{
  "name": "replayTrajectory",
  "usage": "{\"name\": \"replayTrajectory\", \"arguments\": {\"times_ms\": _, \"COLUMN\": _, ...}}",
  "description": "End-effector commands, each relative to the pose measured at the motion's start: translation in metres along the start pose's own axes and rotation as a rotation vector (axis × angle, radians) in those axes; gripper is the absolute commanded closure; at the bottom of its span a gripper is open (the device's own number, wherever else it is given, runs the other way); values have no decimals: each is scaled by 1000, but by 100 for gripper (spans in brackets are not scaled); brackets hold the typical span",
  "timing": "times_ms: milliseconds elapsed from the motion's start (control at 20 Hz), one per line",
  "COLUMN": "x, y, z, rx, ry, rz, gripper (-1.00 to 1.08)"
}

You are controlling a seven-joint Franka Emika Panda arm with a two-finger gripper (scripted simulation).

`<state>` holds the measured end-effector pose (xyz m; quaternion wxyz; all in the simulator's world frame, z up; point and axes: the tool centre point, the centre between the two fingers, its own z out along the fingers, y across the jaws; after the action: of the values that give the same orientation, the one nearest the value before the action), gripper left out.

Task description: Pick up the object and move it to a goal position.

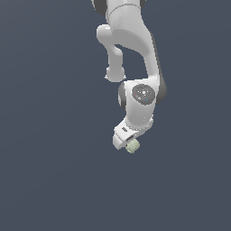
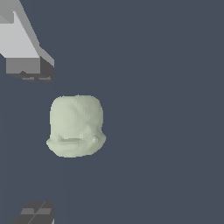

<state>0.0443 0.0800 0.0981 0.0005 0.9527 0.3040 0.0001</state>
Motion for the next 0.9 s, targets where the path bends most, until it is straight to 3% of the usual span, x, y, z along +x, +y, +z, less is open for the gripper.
{"name": "replayTrajectory", "arguments": {"times_ms": 0, "x": 4, "y": -3, "z": 5, "rx": 0, "ry": 0, "rz": -36, "gripper": -92}}
{"name": "replayTrajectory", "arguments": {"times_ms": 450, "x": 6, "y": -5, "z": 12, "rx": 1, "ry": 0, "rz": -55, "gripper": -92}}
{"name": "replayTrajectory", "arguments": {"times_ms": 850, "x": 5, "y": -6, "z": 50, "rx": 1, "ry": 0, "rz": -60, "gripper": -92}}
